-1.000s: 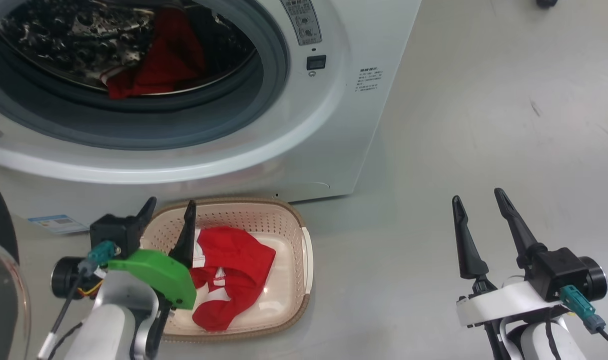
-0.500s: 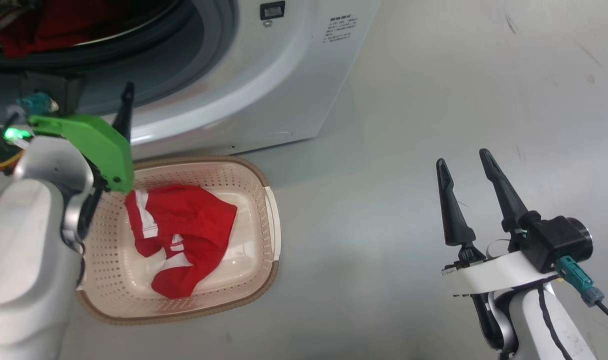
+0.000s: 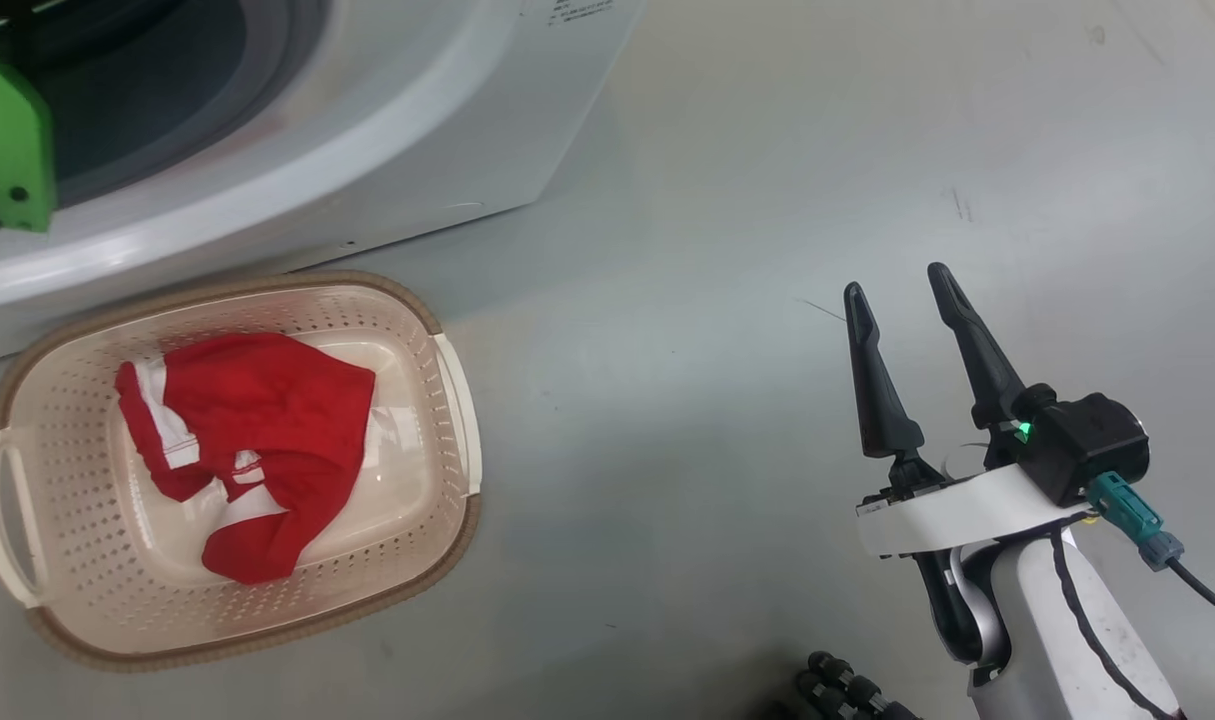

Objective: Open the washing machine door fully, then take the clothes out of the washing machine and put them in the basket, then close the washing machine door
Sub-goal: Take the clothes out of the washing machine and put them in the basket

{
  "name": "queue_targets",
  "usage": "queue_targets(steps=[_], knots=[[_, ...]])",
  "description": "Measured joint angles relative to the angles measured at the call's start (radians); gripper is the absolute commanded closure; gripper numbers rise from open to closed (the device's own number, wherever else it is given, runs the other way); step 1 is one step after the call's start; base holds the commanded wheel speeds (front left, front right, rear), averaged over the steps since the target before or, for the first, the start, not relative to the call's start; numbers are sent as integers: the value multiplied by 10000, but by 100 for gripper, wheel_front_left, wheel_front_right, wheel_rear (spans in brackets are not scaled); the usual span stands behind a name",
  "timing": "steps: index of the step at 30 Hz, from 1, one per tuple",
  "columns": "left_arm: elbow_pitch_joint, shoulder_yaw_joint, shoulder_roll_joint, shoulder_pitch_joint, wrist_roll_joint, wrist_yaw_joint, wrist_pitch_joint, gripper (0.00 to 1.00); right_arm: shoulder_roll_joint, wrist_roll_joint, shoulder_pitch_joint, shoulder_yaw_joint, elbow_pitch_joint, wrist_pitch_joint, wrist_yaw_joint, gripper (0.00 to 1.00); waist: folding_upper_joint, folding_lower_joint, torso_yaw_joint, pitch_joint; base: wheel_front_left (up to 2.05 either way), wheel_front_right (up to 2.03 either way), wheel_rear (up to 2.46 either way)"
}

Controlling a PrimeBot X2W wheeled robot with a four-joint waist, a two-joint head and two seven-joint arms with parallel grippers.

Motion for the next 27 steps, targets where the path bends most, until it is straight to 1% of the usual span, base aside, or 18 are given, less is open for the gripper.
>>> queue_targets(steps=[8, 13, 17, 18, 19, 20, 21, 25, 27], knots=[[454, 171, 754, -1158, 736, 165, 238, 0, 27, 201, -310, 100, 240, -12, -4, 0, 0, 0, -450, 464, 0, 0, 0], [1026, 380, 876, -1327, 727, 360, 546, 0, 35, 318, -467, 142, 378, -82, -10, 0, 0, 0, -649, 669, 0, 0, 0], [1404, 476, 880, -1338, 732, 686, 675, 1, 42, 343, -499, 132, 481, -90, -61, 0, 0, -1, -752, 774, 0, 0, 0], [1446, 477, 878, -1343, 732, 704, 675, 29, 42, 345, -499, 127, 506, -90, -90, 0, 0, -1, -764, 787, 0, 0, 0], [1469, 472, 871, -1363, 732, 704, 673, 59, 46, 345, -500, 119, 514, -90, -90, 0, 0, -1, -768, 796, 0, 0, 0], [1478, 460, 865, -1393, 736, 708, 669, 76, 52, 345, -507, 98, 510, -90, -90, 0, 0, -1, -768, 804, 0, 0, 0], [1494, 449, 859, -1435, 750, 708, 656, 100, 52, 345, -537, 69, 504, -90, -92, 0, 0, -1, -764, 813, 0, 0, 0], [1593, 368, 800, -1591, 788, 736, 481, 100, 56, 345, -737, -19, 418, -90, -105, 0, 0, -1, -716, 841, 0, 0, 0], [1634, 297, 644, -1610, 788, 736, 326, 100, 59, 345, -770, -125, 349, -92, -186, 0, 0, -1, -651, 850, 0, 0, 0]])
